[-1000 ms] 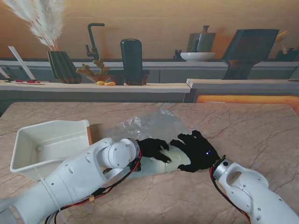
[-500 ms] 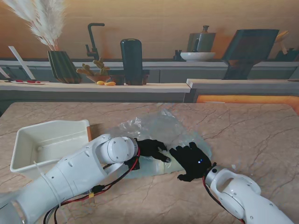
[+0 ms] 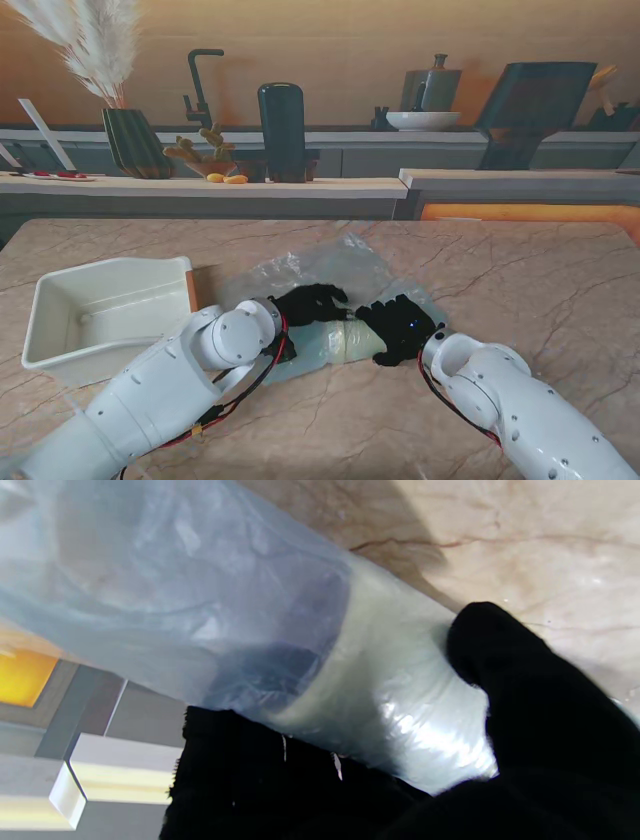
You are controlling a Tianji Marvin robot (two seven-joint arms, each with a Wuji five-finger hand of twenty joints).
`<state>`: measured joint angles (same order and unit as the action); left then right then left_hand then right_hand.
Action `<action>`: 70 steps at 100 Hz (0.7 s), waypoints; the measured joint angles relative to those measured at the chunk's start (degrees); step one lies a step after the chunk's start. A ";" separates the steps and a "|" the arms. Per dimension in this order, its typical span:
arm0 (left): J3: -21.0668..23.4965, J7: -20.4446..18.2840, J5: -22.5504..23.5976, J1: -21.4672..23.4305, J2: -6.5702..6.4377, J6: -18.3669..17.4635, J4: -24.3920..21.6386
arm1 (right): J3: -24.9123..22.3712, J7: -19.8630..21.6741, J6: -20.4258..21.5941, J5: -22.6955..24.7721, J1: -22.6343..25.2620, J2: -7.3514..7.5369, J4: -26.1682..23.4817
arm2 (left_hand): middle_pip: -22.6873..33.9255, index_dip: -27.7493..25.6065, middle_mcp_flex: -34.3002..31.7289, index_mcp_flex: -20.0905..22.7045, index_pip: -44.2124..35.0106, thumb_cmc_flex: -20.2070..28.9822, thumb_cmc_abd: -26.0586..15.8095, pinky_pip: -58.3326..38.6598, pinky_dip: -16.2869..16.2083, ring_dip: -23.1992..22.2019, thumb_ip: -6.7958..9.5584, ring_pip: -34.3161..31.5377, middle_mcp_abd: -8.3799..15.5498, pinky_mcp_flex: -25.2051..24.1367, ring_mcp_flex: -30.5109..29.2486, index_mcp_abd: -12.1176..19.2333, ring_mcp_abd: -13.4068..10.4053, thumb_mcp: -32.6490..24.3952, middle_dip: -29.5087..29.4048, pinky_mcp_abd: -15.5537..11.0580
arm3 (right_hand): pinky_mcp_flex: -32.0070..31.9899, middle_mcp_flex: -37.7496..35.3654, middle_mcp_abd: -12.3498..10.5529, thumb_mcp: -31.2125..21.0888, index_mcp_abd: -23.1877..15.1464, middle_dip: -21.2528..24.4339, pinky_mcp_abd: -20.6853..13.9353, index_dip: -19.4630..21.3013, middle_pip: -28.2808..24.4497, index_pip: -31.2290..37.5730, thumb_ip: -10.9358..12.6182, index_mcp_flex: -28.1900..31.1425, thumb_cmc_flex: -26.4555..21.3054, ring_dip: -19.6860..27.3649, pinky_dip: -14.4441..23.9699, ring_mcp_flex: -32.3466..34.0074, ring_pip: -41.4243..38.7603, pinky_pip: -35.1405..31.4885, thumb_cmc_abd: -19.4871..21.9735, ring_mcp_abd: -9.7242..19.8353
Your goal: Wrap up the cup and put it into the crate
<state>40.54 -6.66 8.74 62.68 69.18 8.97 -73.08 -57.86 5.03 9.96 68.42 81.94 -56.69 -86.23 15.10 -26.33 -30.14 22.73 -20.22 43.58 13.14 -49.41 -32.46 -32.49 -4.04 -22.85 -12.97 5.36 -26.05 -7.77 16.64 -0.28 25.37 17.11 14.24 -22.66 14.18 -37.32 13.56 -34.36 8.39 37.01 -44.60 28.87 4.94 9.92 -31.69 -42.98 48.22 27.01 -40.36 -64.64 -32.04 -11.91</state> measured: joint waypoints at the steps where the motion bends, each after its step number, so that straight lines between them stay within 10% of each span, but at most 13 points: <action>1: 0.36 0.69 0.30 0.33 0.03 -0.36 -0.20 | 0.06 0.44 -0.07 -0.38 -0.17 -0.02 0.01 | 0.00 0.00 0.21 -0.31 0.00 0.00 0.00 0.18 0.01 0.14 0.00 0.05 0.00 0.00 0.08 0.00 0.00 0.00 0.00 0.00 | 0.00 -0.17 0.02 -0.07 0.00 -0.12 0.00 -0.05 0.00 0.38 -0.02 0.00 0.00 -0.18 0.26 0.00 -0.12 -0.24 -0.15 -0.02; 23: 6.62 4.64 0.07 7.14 -0.33 -7.58 -7.62 | 2.59 5.53 -1.60 -4.82 -4.41 -0.37 1.70 | -1.90 1.30 4.79 -2.69 1.46 1.78 0.00 7.56 1.91 3.63 0.80 5.70 0.00 -2.06 5.22 0.00 -0.11 -0.04 -2.08 -0.05 | 1.45 -5.31 -0.43 0.04 -0.13 -3.78 0.21 -0.11 -1.18 9.61 -4.36 2.04 0.83 -1.59 0.50 2.23 -7.45 -2.83 -4.94 -0.32; 41: 6.76 4.56 23.09 9.97 -3.40 -14.07 -12.65 | 5.39 10.07 -2.54 -11.88 -9.27 -0.54 5.03 | -1.91 1.30 4.79 -2.66 1.46 2.41 1.25 11.78 3.50 4.92 0.80 7.41 0.05 -2.03 5.88 0.80 -1.41 -1.78 -2.67 -1.63 | 0.34 -7.80 -1.94 -0.52 -1.50 -4.64 0.74 2.29 -2.09 12.23 -5.64 3.88 3.04 -3.91 0.50 2.99 -11.65 -2.49 -6.93 -0.01; 70: 2.01 12.80 42.22 11.06 -6.43 -12.18 -12.49 | 10.62 16.84 0.95 -23.92 -17.90 -0.49 12.58 | -1.85 2.93 7.12 -5.46 1.42 -2.96 5.85 13.97 6.76 6.28 0.80 7.35 0.11 -1.34 7.21 -2.09 -1.60 -18.72 -3.37 -3.54 | 0.55 -9.76 -3.06 -0.87 -1.62 -5.17 0.13 4.16 -3.54 16.39 -7.93 3.89 4.85 -5.54 0.50 4.74 -13.81 -2.00 -7.52 1.08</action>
<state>42.54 6.14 50.96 73.74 62.75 -3.21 -85.56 -47.24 21.88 10.92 44.49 64.05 -57.18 -73.65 13.25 -23.40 -23.02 17.27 -18.80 40.63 18.99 -35.44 -25.70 -26.21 -3.24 -15.50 -12.86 4.02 -18.85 -9.86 15.04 -19.00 21.99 13.57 14.80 -32.41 11.11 -38.19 11.95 -39.53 8.52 41.17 -48.14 45.26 -2.99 13.82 -26.84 -48.52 48.71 31.75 -54.17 -66.64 -39.56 -10.84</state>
